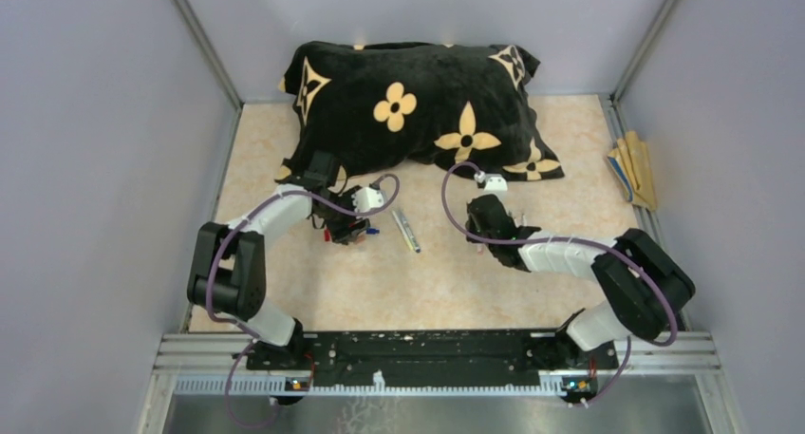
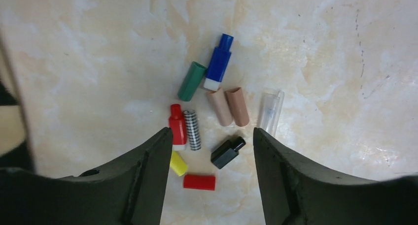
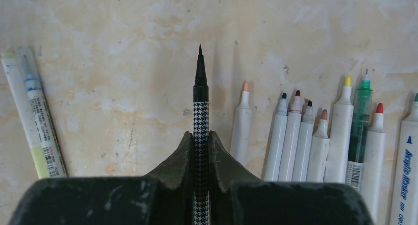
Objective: Open the pen caps
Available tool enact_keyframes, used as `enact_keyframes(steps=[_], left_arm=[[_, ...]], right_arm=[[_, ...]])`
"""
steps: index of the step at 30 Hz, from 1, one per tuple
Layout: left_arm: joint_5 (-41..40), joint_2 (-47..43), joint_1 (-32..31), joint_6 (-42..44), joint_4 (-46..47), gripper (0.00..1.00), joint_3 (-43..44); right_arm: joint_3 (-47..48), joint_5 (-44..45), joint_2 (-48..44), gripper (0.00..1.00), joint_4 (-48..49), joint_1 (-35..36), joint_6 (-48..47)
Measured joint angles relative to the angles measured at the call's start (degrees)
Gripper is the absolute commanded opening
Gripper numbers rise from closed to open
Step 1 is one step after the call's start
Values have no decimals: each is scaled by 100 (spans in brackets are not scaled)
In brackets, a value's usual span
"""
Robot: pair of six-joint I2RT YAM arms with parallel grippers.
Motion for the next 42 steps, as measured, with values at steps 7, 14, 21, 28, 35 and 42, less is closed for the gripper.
enact_keyframes(steps=[7,14,21,28,35,42], left_arm=[[216,-15,11,-302,-662,99,964],[525,-122,72,-562,-1335,99,1576],[745,-175,190,-831,-1753,99,2002],[761,-184,264,-1027,-1880,99,2009],[833,-262,380,-1213,-1897,99,2026],[872,-376,496,-1440,-1934,99,2277]], right_arm=[[0,-111,358,8,107,0,114],[-79,-83,369,33,120,0,151],[-83,-68,334,24,15,0,149],[-52,-66,-72,11,-238,4,142],[385,-199,-107,19,-411,201,142],[1113,-693,590,27,-348,772,-94]])
